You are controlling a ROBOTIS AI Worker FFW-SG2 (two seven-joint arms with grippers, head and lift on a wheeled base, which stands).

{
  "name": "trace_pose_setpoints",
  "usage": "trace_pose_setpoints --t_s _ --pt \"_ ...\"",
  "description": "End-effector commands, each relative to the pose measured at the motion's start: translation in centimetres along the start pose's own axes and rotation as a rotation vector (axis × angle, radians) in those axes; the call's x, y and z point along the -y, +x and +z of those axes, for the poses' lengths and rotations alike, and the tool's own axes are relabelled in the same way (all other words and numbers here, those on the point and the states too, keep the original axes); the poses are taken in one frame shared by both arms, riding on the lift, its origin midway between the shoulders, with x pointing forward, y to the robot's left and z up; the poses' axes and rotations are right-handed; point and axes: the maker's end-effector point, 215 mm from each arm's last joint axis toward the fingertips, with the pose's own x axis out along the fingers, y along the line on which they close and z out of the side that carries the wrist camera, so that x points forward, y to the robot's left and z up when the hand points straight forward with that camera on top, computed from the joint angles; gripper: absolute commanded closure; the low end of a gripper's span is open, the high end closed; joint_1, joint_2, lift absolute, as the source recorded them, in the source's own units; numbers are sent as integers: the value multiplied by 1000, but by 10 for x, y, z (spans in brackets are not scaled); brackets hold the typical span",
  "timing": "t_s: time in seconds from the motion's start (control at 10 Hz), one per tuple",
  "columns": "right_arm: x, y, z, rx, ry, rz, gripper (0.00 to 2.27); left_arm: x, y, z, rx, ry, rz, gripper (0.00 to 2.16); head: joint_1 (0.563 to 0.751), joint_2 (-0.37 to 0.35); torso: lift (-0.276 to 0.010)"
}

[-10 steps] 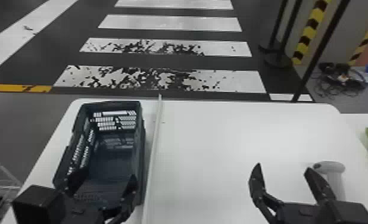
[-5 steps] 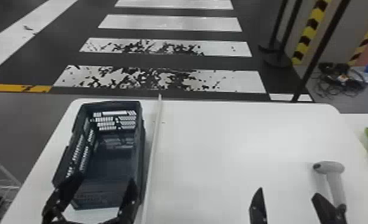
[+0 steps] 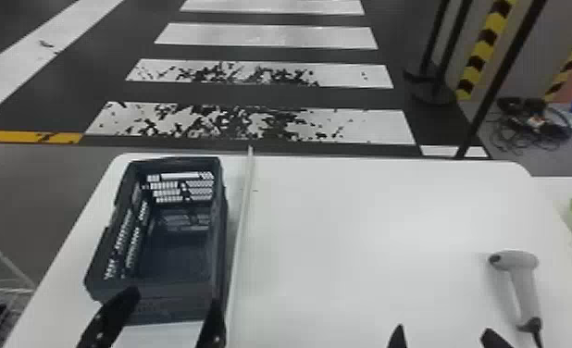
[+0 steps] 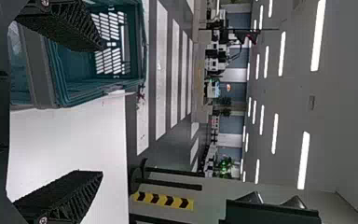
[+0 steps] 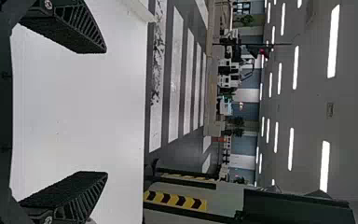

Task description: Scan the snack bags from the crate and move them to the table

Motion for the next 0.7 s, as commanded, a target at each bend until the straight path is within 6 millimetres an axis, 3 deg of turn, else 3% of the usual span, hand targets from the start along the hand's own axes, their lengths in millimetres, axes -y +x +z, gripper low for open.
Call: trace_pose_setpoints --t_s 0.0,0.4,0.6 --pt "9 -3 -17 -30 -27 -11 60 -2 -1 -11 -23 4 3 46 695 4 -95" --pt "56 5 -25 -33 -35 -97 56 -4 1 -21 -52 2 3 46 695 -52 -95" --pt "75 8 -25 -35 -22 -135 56 -4 1 -21 -53 5 1 46 695 -114 -95"
